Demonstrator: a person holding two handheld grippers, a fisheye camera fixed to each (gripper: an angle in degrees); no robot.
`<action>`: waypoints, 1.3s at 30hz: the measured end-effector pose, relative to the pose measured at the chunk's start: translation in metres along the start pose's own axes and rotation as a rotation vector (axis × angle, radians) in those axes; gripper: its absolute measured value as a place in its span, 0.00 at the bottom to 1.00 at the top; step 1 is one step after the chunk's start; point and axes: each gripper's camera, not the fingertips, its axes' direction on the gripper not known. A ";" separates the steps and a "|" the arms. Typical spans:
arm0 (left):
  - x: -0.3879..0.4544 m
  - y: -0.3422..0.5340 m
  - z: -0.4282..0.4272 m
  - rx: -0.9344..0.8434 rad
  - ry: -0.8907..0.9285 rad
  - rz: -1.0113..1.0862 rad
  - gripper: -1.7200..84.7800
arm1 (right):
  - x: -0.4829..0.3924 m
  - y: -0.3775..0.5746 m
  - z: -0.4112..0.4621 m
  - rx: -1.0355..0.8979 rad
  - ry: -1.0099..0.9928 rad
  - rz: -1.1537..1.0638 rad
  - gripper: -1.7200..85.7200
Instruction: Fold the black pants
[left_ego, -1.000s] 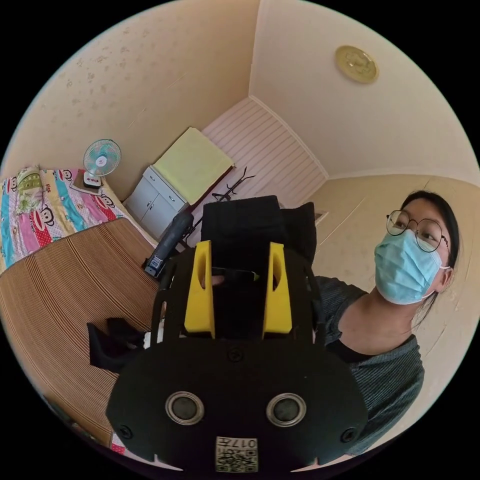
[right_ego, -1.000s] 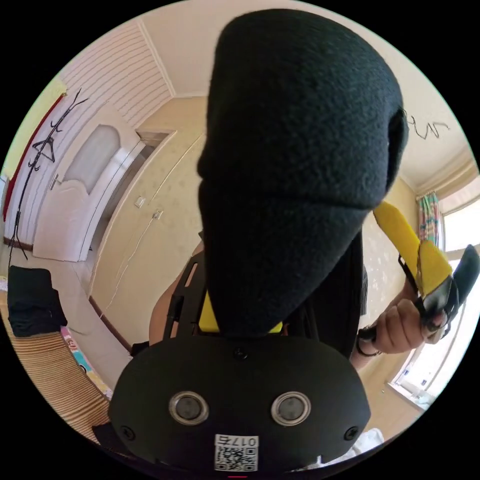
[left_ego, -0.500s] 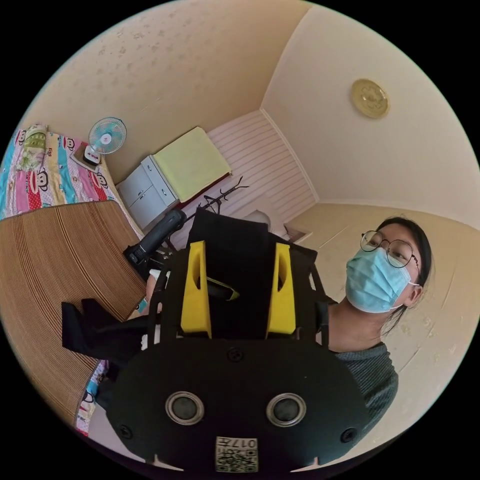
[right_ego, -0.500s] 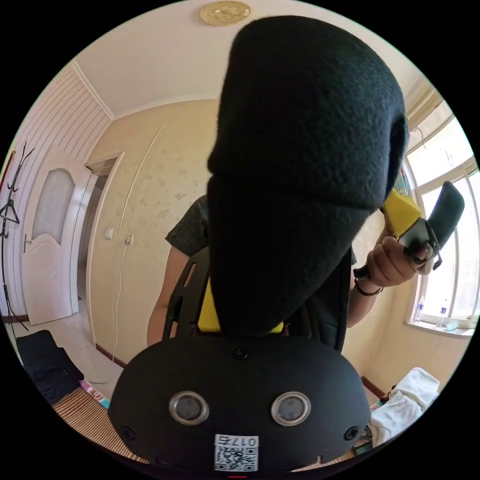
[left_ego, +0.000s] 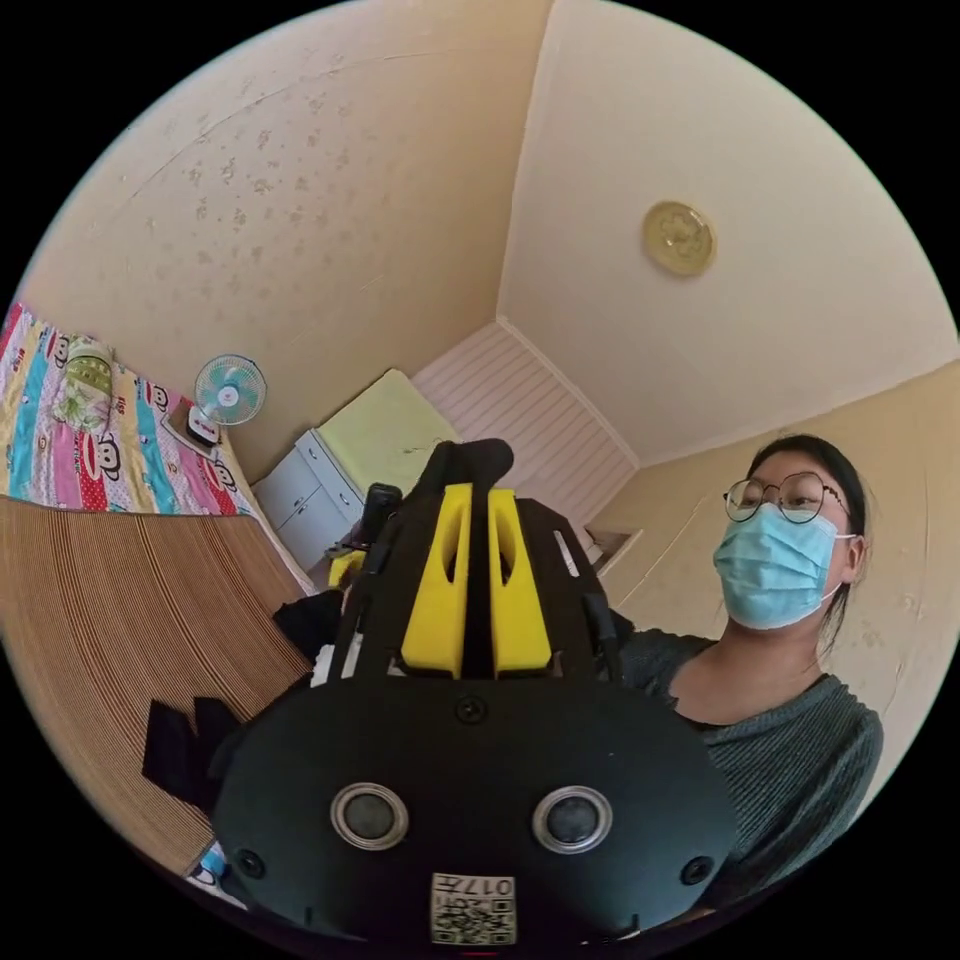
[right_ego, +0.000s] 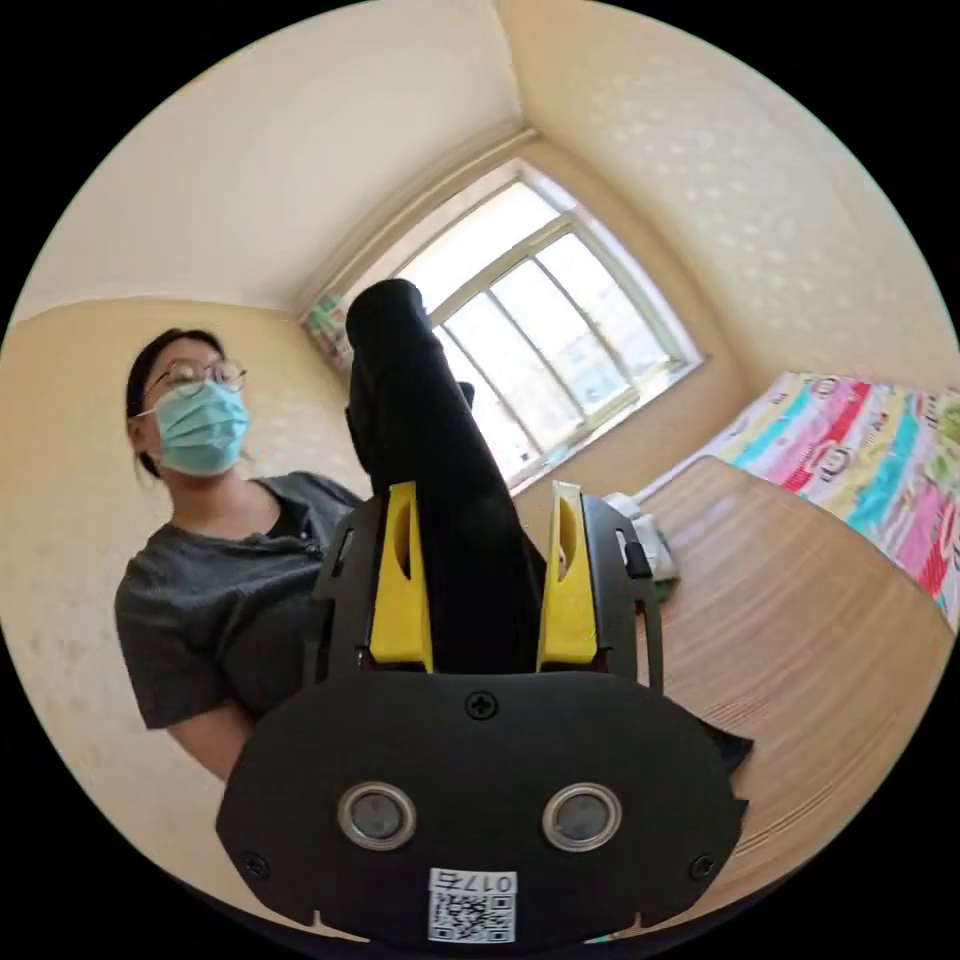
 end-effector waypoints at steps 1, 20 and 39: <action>0.002 0.003 0.001 0.031 0.002 0.012 0.03 | -0.007 0.009 -0.007 0.046 0.048 0.008 0.15; 0.109 0.012 0.124 -0.032 -0.130 0.285 0.02 | -0.214 0.162 0.158 0.094 0.663 -0.072 0.29; 0.231 0.036 0.107 0.139 -0.231 0.436 0.02 | -0.285 0.236 0.223 -0.014 0.963 -0.193 0.36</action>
